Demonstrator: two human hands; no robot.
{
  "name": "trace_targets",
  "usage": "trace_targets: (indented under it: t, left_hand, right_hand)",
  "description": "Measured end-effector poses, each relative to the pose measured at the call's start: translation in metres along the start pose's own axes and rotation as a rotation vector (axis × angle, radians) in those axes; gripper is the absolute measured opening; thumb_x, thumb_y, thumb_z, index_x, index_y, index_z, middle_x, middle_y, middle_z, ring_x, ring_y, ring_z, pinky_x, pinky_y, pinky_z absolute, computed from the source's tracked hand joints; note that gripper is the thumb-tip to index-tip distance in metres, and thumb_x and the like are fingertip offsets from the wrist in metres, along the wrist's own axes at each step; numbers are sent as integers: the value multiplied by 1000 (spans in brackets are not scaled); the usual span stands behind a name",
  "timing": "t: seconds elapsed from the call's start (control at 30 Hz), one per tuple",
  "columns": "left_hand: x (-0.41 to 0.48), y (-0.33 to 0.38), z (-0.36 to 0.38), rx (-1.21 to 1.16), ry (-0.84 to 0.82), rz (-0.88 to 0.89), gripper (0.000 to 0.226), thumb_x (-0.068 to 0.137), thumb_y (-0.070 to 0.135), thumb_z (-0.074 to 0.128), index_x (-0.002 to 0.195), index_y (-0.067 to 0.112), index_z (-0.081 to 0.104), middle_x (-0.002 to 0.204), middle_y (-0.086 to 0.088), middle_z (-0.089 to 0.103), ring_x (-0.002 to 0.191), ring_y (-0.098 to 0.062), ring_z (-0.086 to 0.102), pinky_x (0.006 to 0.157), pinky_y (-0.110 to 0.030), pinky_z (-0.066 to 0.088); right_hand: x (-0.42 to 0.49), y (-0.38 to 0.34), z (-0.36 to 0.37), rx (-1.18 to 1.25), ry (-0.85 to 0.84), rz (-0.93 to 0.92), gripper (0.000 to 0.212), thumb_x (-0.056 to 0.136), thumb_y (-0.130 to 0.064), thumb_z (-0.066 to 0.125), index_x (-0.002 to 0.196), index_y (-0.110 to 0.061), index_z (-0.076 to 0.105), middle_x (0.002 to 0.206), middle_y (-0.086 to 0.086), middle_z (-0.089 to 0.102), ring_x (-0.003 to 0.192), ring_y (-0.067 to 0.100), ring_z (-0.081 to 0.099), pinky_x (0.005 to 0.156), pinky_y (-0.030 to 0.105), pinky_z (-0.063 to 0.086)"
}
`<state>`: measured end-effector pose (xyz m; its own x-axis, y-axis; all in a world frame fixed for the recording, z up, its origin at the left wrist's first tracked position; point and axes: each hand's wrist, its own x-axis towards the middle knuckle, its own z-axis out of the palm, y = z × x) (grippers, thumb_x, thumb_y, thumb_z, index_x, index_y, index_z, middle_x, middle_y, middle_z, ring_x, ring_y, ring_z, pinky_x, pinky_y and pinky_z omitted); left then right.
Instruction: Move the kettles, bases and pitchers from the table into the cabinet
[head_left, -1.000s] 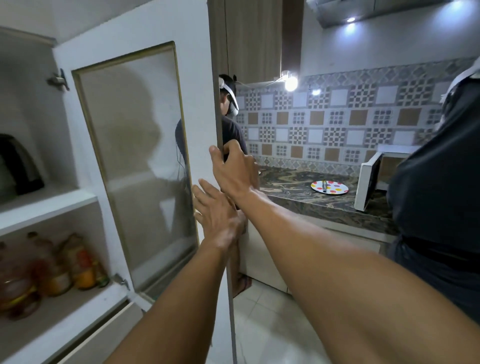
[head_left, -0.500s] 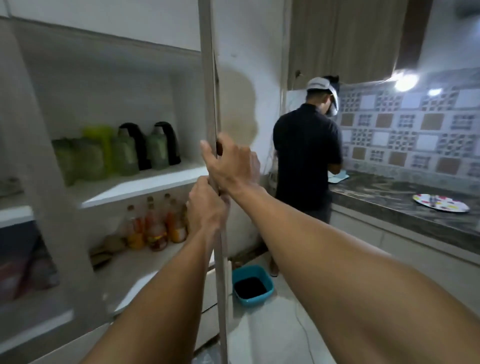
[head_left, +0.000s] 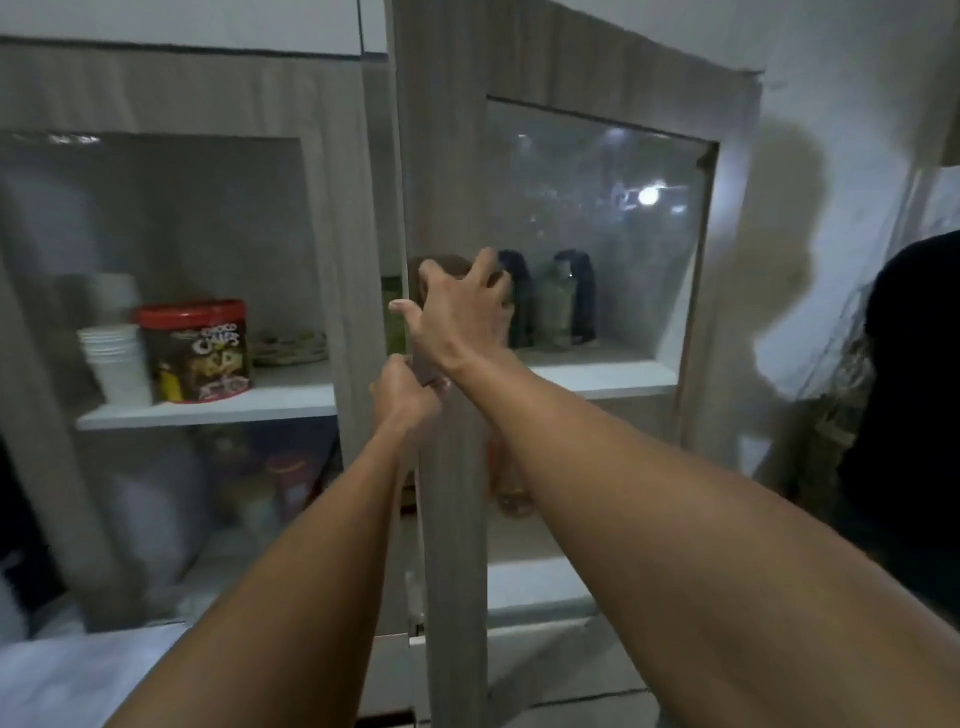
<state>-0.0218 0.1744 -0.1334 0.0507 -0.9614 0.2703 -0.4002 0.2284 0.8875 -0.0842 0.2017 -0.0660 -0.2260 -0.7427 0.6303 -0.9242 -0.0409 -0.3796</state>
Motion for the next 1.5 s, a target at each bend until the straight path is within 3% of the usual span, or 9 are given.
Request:
trace_targets:
  t: [0.3,0.37,0.53,0.6,0.67,0.8,1.17,1.4,1.5]
  left_hand:
    - [95,-26,16,59,98,-8,27,91,22,66,116,11,60,101,-4,66,90,-20,60,63,-29,44]
    - [113,-29,20,60,127,-28,29,90,23,67,115,9,61,102,-5,66,88,-19,59,57,-25,38]
    - [154,-36,30,76,182,-114,24,87,25,72,104,10,63,101,-9,68,88,-22,64,70,-32,50]
    - [169,-39,32,112,255,-129,37,80,31,79,104,9,62,103,-10,67,91,-26,65,78,-38,56]
    - [181,-40,36,134,320,-108,58,73,32,85,115,8,53,114,-11,59,101,-29,61,86,-44,55]
    - [206,-45,47,151,382,-89,80,66,30,89,124,7,39,131,-18,45,114,-36,53,93,-46,51]
    - [215,-56,56,208,405,-8,71,73,32,85,120,9,38,130,-18,39,113,-36,50,90,-41,48]
    - [205,-47,59,343,288,21,73,79,32,79,130,5,34,135,-19,32,121,-37,45,95,-41,45]
    - [200,-43,59,364,251,15,76,79,33,79,133,6,32,136,-19,31,122,-35,45,98,-44,48]
  right_hand:
    - [93,11,71,-28,-119,-140,26,102,-44,40,114,-22,49,136,14,26,116,40,47,104,62,24]
    - [107,17,80,-48,-156,-174,24,100,-35,46,118,-20,45,135,14,24,110,40,52,104,62,24]
    - [133,19,101,-125,-160,-190,63,89,-21,65,138,-19,24,136,16,25,93,33,60,98,54,32]
    - [146,20,109,-54,-85,-179,65,91,-21,62,139,-22,19,126,13,32,85,29,60,92,49,35]
    - [158,22,116,14,-52,-160,82,90,-23,64,148,-27,6,122,11,35,83,27,58,90,48,37]
    - [180,27,132,-48,-33,-154,113,88,-26,70,154,-22,-21,131,15,38,81,23,51,89,48,40]
    - [188,32,139,-153,-24,-206,110,89,-29,69,155,-19,-19,131,14,40,91,26,56,91,52,43]
    - [178,41,135,-92,-166,-246,111,87,-28,72,156,-21,-15,145,14,29,117,33,51,98,53,45]
    - [174,42,125,-24,-234,-255,111,86,-31,73,157,-19,-12,150,13,22,117,34,52,99,50,48]
